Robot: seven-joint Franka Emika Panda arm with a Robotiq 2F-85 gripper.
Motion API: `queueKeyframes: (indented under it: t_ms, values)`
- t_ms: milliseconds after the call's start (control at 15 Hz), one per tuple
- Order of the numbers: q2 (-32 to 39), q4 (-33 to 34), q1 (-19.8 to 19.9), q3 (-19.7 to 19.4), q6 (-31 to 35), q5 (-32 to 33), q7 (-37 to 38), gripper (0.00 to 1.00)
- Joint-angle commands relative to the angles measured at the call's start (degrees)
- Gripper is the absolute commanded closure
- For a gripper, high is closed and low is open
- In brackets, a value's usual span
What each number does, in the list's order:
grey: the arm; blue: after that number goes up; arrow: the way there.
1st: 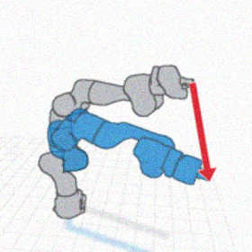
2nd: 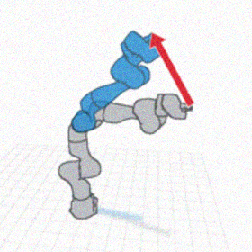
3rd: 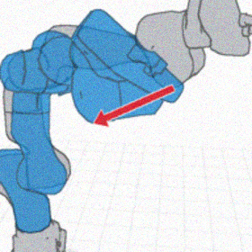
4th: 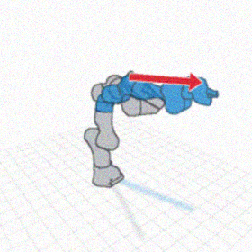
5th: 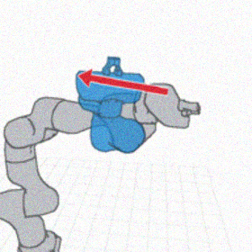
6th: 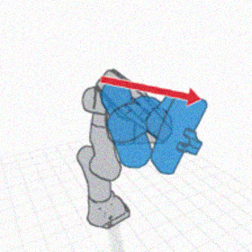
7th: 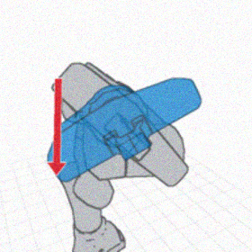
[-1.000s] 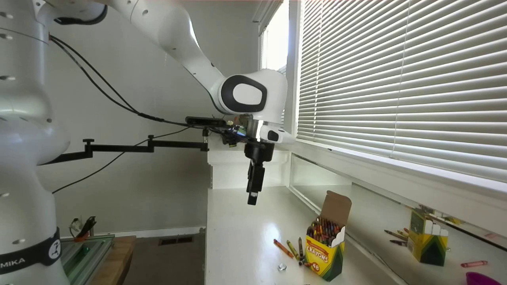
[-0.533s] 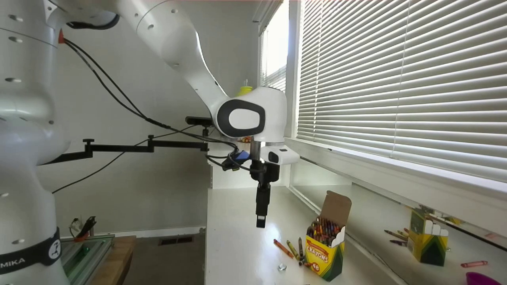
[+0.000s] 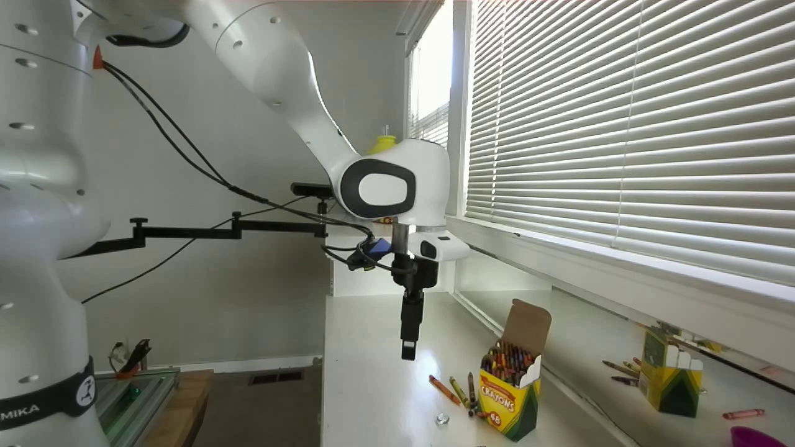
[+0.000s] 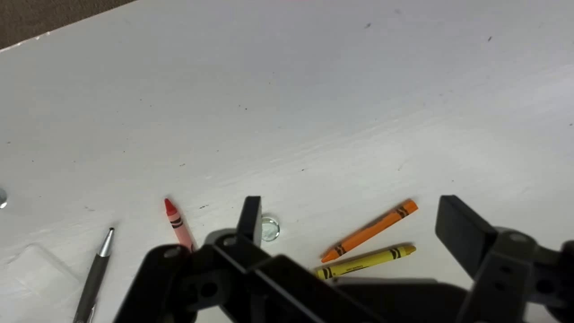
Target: Put two shiny objects in the pink bowl then put the pink crayon in the box on the counter.
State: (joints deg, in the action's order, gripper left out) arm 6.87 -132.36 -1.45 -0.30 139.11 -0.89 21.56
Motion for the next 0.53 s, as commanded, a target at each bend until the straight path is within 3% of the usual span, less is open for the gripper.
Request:
queueKeyframes:
  t_ms: [0,467]
  values:
    - [1.72,0.59,0.48,-1.53,2.46,1.81,1.30,0.00]
    - [4.22,0.73,1.85,-4.25,4.48,0.14,0.58,0.00]
